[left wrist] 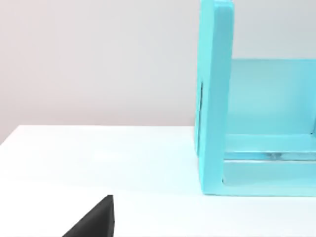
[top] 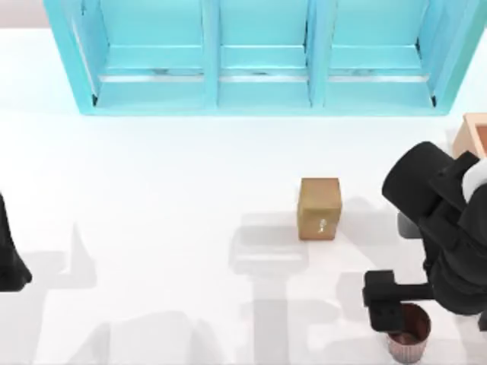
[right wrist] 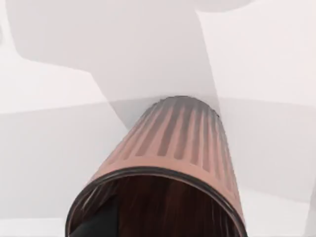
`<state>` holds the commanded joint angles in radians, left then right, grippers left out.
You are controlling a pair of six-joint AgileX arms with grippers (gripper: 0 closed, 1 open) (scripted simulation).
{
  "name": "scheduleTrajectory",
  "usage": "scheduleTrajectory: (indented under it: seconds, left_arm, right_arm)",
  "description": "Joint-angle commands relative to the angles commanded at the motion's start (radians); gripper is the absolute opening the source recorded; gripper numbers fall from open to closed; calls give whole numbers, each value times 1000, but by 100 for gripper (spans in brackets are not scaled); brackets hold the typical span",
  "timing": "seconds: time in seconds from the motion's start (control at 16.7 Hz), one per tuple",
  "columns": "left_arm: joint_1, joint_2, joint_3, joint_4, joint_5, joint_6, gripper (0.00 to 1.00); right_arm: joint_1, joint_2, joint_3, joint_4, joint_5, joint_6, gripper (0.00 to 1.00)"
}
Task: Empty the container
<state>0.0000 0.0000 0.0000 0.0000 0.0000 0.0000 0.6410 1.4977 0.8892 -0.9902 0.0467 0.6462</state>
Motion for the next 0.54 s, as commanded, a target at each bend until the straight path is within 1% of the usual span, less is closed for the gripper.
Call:
scheduleTrajectory:
  seconds: [0.3,0.42,0.54]
  left_arm:
    - [0,0,0,0,0,0,100]
    - [0,0,0,0,0,0,100]
    - [0,0,0,0,0,0,100]
  right_arm:
    - [-5,-40,175,-253,0,0,100]
    - [-7,-66,237,-319,2,-4,100]
    - [-9,-83,263,-345,1,-7,100]
